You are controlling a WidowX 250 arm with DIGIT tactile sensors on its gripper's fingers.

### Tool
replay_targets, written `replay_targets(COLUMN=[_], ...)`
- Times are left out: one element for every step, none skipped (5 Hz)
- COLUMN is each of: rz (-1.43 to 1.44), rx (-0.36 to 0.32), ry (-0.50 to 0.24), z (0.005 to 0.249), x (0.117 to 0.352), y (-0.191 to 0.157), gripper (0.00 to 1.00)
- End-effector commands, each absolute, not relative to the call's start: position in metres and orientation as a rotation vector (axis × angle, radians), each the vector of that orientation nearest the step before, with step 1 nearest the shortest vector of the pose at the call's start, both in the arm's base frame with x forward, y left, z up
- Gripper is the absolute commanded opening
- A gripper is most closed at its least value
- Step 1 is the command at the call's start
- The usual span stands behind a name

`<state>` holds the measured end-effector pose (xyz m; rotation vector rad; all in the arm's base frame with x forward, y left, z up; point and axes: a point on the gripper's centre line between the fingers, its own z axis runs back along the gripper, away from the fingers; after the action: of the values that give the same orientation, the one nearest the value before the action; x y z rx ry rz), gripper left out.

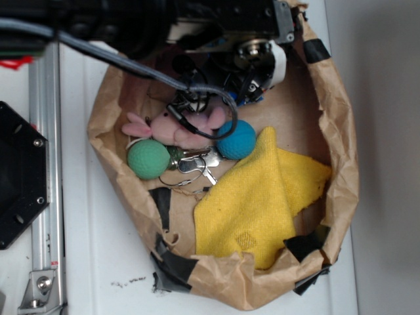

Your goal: Grab the blue sponge.

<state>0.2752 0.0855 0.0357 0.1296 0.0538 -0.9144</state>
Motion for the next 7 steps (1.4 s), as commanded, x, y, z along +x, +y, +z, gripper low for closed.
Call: replay_targets(rz=[-0.914,-0.931,-0.896,-0.893,-0.849,-0.672,-0.42], rx=[0.161,0.152,0.136,0.093,0.045,0.058,0.117], ry=[0.005,0.015,0.043,0.033,-0.001,-0.161,-0.255], z=[0.023,0.017,0.005,0.011,0.042,0.094,0.145], x=[0.286,0.286,0.273,0.274,0.279,0.285,0.283], y=[0.087,0.079,0.069,0.062,0.055,0.036,0.019], gripper=[1.0,1.0,0.0,0.0,0.0,0.0,0.0])
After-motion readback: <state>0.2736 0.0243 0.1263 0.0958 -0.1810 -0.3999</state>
